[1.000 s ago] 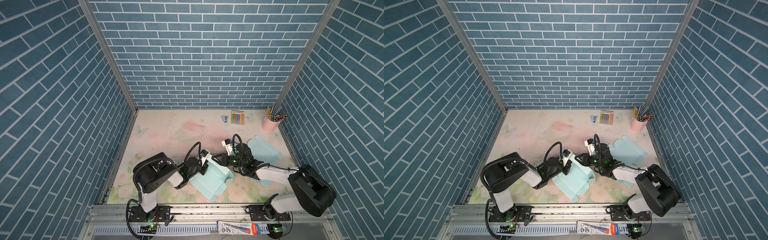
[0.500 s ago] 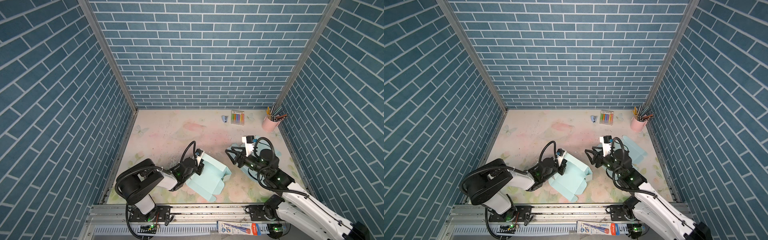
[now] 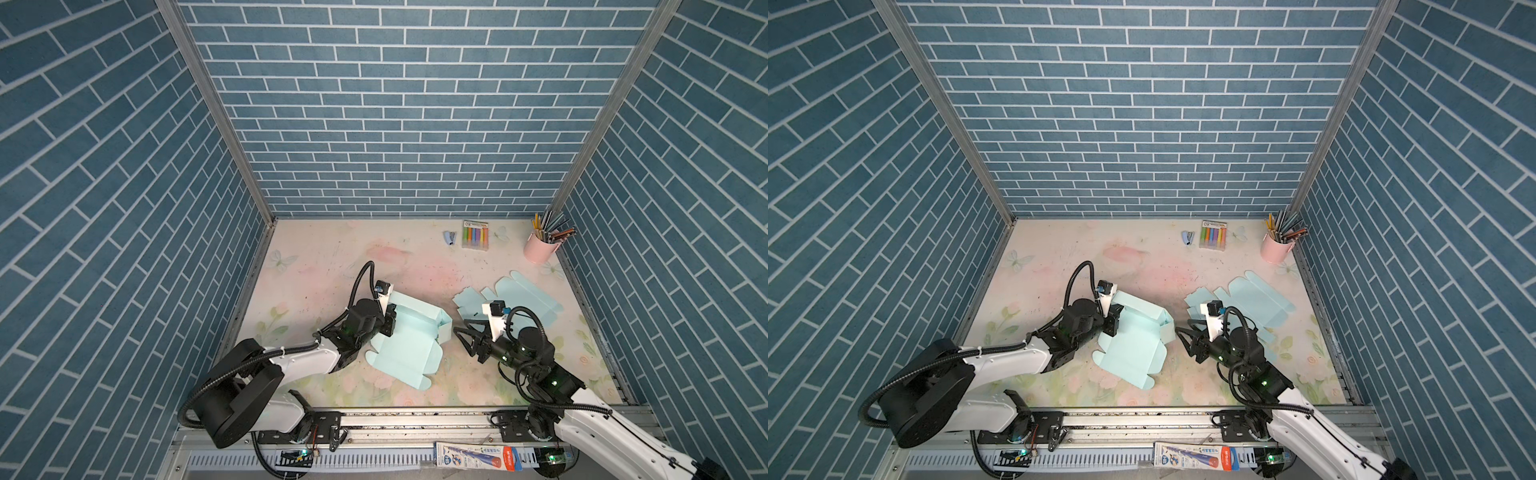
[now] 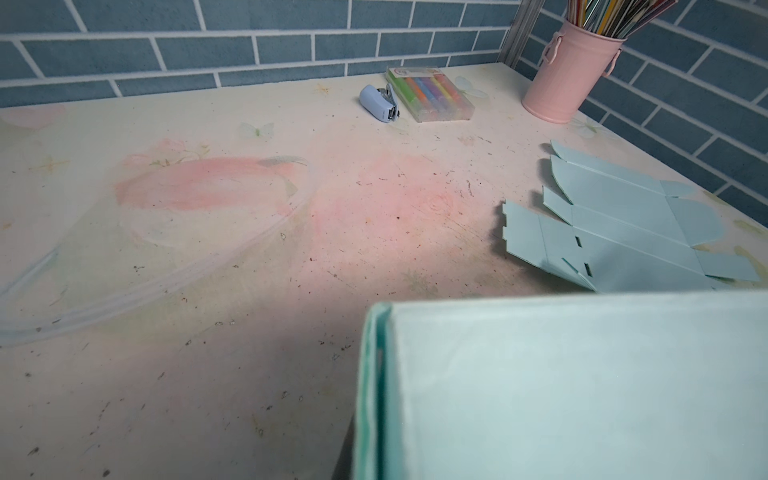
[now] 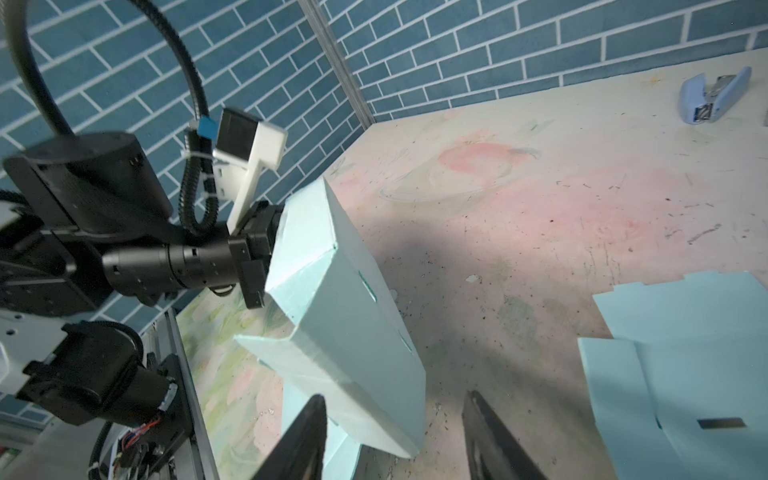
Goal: Fold the paper box
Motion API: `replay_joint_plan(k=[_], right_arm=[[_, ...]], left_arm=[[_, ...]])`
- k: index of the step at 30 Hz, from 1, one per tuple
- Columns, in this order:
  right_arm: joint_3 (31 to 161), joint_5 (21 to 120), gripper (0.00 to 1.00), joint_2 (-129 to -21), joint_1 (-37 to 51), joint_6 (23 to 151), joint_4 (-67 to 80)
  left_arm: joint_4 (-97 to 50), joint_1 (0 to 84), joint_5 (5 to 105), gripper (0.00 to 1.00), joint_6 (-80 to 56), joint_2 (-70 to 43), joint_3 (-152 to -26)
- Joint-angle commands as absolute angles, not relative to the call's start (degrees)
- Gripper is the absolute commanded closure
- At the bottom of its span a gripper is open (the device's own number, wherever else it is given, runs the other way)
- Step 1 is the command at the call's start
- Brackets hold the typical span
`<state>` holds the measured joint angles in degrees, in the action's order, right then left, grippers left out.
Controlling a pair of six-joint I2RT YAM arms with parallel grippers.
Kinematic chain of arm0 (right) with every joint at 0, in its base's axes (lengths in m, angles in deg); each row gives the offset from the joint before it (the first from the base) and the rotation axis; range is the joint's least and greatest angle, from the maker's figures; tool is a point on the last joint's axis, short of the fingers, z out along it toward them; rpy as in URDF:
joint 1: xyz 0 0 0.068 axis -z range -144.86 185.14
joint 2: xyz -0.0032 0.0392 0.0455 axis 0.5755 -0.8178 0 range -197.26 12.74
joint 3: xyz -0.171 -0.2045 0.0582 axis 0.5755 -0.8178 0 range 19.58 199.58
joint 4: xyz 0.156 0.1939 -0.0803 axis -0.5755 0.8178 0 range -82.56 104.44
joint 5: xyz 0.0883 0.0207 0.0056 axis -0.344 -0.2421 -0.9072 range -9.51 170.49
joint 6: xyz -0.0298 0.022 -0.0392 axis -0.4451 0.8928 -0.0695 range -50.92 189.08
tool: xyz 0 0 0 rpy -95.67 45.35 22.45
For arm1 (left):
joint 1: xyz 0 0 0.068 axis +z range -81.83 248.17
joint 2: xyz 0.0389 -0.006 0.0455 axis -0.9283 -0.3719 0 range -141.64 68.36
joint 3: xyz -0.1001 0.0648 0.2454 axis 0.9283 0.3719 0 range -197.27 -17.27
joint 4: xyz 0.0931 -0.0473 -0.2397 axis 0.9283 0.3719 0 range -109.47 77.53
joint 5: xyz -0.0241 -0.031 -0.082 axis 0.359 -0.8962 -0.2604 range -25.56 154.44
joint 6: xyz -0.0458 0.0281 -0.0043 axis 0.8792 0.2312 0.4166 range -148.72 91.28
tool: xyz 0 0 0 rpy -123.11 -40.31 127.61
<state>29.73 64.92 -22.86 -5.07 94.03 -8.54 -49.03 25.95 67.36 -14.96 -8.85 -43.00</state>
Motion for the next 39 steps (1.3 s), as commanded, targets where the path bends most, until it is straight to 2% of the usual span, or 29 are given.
replay_joint_plan(k=[1,8,13,19,23,29,35,39], right_arm=[[33.33,63.63,0.49,-28.18,-7.27,88.07,-14.40],[35.58,66.39,0.57,-34.67,-11.26,84.94,-17.81],[40.21,72.13,0.66,-42.45,-14.77,83.43,-16.39],[45.68,84.67,0.67,-50.87,-19.57,84.77,-13.65],[51.97,95.43,0.66,-57.51,-20.46,89.26,-4.63],[57.96,104.30,0.68,-64.57,-22.39,92.27,1.29],[60.56,112.77,0.75,-67.49,-23.88,92.88,3.76],[62.41,119.76,0.86,-70.73,-25.16,92.99,4.83]], left_arm=[[-41.82,26.40,67.94,1.00,-12.74,-7.58,-44.57],[-38.47,26.78,69.41,1.00,-11.10,-7.83,-46.45],[-36.53,26.73,72.34,1.00,-8.65,-8.89,-47.69],[-36.11,26.53,75.18,1.00,-5.90,-9.10,-48.53],[-35.16,24.87,79.43,1.00,-3.60,-9.70,-49.46],[-33.67,21.99,85.31,1.00,-0.80,-13.07,-52.15],[-35.12,20.46,87.39,1.00,1.05,-13.23,-51.52],[-35.83,19.73,88.70,1.00,3.10,-11.92,-50.58]])
